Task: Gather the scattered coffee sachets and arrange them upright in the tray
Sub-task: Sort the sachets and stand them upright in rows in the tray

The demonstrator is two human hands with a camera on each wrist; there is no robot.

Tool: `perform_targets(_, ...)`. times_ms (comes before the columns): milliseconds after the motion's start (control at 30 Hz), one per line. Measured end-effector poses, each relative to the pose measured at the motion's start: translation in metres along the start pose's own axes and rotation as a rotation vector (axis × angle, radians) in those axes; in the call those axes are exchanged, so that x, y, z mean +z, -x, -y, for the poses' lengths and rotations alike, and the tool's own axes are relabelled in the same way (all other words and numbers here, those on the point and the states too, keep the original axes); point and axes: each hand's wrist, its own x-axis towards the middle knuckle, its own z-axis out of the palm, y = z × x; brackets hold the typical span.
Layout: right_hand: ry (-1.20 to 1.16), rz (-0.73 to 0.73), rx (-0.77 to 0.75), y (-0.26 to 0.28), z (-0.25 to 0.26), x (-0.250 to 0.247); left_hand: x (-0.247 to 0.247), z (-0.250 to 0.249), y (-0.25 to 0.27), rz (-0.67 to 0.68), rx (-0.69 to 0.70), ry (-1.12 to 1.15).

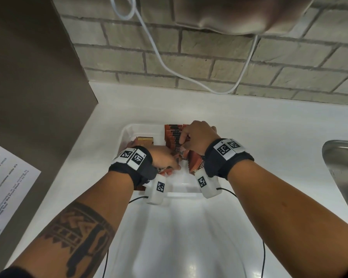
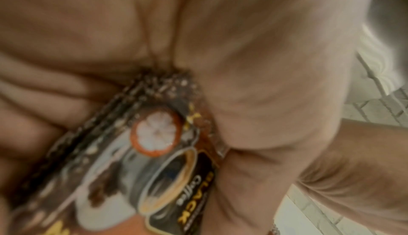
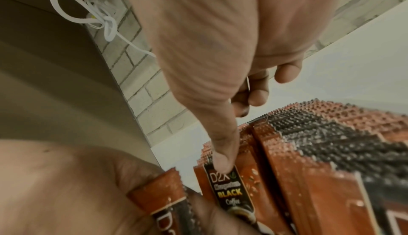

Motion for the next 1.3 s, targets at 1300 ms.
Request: perform_targets(1300,-0.070,-0.048,0.046,0.018,0.009,0.001,-0.016,0.034,0.041,-0.132,0.045,0.036)
